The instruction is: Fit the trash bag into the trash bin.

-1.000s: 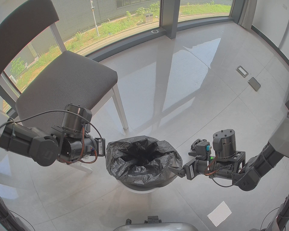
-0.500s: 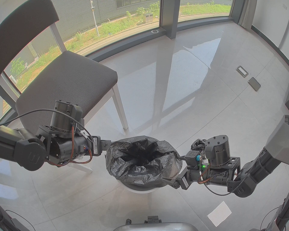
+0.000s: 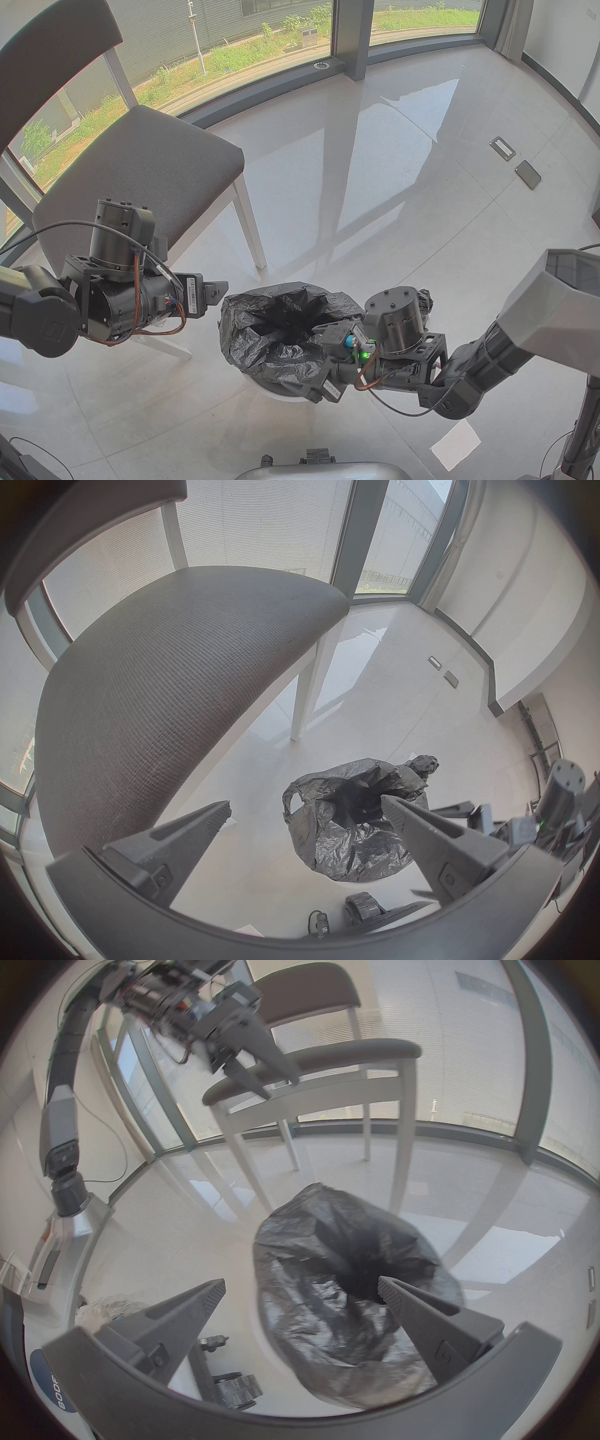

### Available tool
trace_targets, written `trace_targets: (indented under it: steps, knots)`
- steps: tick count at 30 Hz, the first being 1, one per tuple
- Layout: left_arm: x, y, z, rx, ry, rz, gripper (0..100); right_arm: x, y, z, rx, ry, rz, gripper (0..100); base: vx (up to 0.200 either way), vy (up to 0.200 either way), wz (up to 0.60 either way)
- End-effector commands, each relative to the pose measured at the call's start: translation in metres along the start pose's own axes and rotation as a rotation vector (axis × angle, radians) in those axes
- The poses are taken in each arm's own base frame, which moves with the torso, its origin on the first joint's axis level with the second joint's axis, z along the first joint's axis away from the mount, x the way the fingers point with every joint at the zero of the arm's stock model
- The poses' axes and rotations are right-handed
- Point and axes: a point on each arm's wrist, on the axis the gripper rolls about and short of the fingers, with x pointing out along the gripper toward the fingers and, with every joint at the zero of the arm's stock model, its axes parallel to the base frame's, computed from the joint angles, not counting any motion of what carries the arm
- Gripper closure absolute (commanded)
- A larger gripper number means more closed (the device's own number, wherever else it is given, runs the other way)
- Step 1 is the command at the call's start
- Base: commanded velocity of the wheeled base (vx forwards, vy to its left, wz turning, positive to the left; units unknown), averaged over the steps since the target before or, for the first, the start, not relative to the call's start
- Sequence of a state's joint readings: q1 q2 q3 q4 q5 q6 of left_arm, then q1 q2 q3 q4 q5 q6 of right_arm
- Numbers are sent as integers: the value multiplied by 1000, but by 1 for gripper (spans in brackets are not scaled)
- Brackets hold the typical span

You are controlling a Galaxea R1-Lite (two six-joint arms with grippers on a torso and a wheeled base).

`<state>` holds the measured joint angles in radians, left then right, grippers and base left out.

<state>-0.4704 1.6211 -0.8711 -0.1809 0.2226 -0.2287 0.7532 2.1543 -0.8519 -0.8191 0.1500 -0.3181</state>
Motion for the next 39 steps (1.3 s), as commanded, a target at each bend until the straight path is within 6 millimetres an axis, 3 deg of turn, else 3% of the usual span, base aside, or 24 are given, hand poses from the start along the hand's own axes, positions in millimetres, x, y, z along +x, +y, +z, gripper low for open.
trace_targets:
  steps: [1,8,36,37,39]
  knots:
    - [1,-1,-1,-1,5,-4,0,14,16,-11,-6,33,50,0,0,0,0]
    - [2,-2,0,-2,-17,-15,0,23,24,-17,-11,52,73,0,0,0,0]
    - [2,-2,2,-9,-40,-21,0,50,20,-35,-3,76,73,0,0,0,0]
    - [2,-2,2,-11,-40,-21,0,50,20,-34,-3,75,74,100,0,0,0]
    - [2,-2,2,-9,-40,-21,0,50,20,-34,2,72,76,100,0,0,0]
